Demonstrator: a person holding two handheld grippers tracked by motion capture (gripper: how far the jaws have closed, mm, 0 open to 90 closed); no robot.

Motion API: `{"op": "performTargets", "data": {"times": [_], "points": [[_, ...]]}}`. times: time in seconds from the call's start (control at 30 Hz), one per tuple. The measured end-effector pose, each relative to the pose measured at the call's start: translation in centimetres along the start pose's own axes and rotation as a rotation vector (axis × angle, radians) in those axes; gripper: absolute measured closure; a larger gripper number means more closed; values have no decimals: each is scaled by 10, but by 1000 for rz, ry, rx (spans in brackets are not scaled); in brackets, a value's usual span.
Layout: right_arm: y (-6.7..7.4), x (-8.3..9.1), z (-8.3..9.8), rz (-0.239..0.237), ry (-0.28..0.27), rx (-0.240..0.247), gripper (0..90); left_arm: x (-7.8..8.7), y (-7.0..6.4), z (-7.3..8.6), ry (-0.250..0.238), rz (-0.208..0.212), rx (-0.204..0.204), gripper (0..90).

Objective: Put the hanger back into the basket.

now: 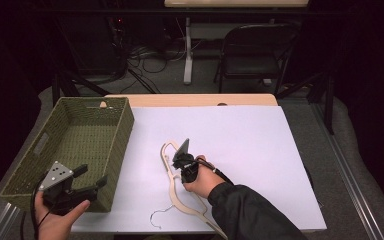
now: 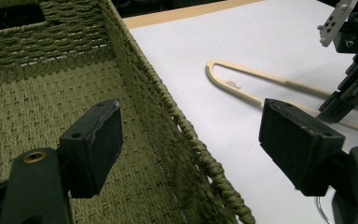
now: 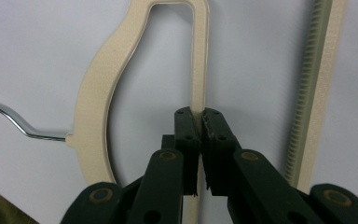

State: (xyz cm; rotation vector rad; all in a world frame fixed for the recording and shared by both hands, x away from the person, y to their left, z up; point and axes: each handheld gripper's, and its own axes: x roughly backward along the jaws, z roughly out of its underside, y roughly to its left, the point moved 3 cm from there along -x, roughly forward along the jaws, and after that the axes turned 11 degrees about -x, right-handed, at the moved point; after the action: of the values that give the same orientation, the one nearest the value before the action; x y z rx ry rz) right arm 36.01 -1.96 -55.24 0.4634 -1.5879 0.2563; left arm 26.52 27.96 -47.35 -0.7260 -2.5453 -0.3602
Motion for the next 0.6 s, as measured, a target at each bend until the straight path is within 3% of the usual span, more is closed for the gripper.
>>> {"op": "performTargets", "data": {"times": [0.03, 0.07, 0.13, 0.2, 0.23, 0.27, 0.3, 0.33, 0.4, 0.53, 0.57, 0.6], "points": [[0, 0, 0, -6, -5, 0, 861, 0, -1, -1, -2, 3, -5, 219], [3, -2, 1, -32, -58, -45, 861, 0, -2, -1, -2, 6, -10, 221], [-2, 6, 1, -24, 3, -4, 861, -2, -5, -2, -1, 13, -12, 222], [-4, 8, 1, -40, -27, -15, 862, -3, -8, -2, 1, 23, -19, 224], [-6, 11, 1, -48, -18, -11, 862, -4, -10, -2, 1, 27, -23, 225], [-7, 11, 1, -66, -59, -24, 862, -5, -13, -3, 4, 38, -29, 225], [-11, 18, 1, -42, -16, -16, 862, -7, -15, -3, 4, 44, -30, 225], [-14, 22, 1, -53, -9, -15, 862, -8, -17, -4, 3, 49, -35, 225], [-17, 25, 0, -95, -56, -52, 862, -11, -22, -5, 9, 64, -51, 226], [-24, 38, 0, -113, -51, -74, 863, -14, -30, -6, 2, 69, -70, 230], [-23, 37, -1, -145, -123, -104, 863, -14, -32, -7, -3, 78, -73, 240], [-25, 43, 0, -128, -92, -88, 862, -14, -35, -9, -7, 82, -77, 241]]}}
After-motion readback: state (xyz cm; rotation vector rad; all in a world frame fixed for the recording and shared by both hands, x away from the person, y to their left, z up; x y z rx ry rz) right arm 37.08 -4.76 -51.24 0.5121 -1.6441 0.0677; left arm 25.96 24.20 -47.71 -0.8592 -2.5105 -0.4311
